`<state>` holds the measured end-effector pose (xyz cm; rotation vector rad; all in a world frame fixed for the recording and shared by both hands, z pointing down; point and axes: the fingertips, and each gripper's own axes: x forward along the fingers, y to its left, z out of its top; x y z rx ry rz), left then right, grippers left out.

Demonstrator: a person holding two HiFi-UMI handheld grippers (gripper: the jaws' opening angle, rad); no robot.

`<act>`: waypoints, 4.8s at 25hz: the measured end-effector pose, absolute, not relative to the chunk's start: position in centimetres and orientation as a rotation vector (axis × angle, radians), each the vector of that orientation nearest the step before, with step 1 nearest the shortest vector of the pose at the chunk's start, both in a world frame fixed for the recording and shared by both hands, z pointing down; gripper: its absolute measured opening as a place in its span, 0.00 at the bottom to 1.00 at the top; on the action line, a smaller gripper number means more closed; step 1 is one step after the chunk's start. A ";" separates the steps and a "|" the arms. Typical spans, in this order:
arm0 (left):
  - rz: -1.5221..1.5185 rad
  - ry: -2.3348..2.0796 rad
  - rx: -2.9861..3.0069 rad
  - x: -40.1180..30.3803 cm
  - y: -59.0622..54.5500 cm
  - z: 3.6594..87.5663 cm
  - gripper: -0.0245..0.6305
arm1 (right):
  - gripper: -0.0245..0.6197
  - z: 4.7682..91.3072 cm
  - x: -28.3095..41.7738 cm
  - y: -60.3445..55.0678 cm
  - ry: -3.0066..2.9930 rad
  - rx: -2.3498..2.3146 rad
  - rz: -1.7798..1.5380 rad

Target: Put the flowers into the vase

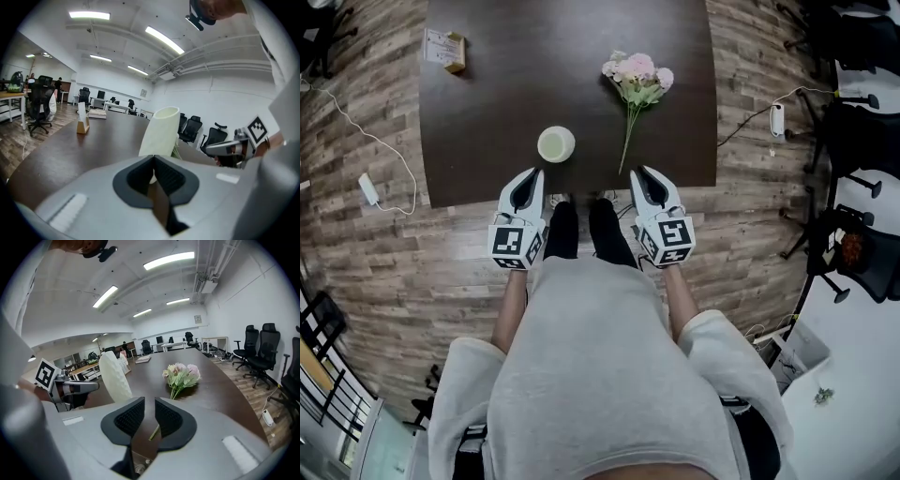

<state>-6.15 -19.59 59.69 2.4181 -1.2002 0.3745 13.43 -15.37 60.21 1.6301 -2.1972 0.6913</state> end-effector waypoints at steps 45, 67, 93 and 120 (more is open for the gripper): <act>0.402 -1.222 2.400 -5.9 -21.4 60.2 0.05 | 0.08 70.4 17.6 -27.6 -1.886 1.576 0.939; 0.367 -1.248 2.479 -5.2 -18.4 58.0 0.05 | 0.07 62.4 15.1 -25.6 -2.162 1.666 0.835; 0.466 -1.188 2.693 0.2 -24.3 59.4 0.72 | 0.07 39.2 4.9 -29.1 -2.979 1.480 0.473; 0.411 -1.222 2.705 0.2 -24.6 59.4 0.57 | 0.08 38.3 -2.1 -30.2 -3.122 1.291 0.378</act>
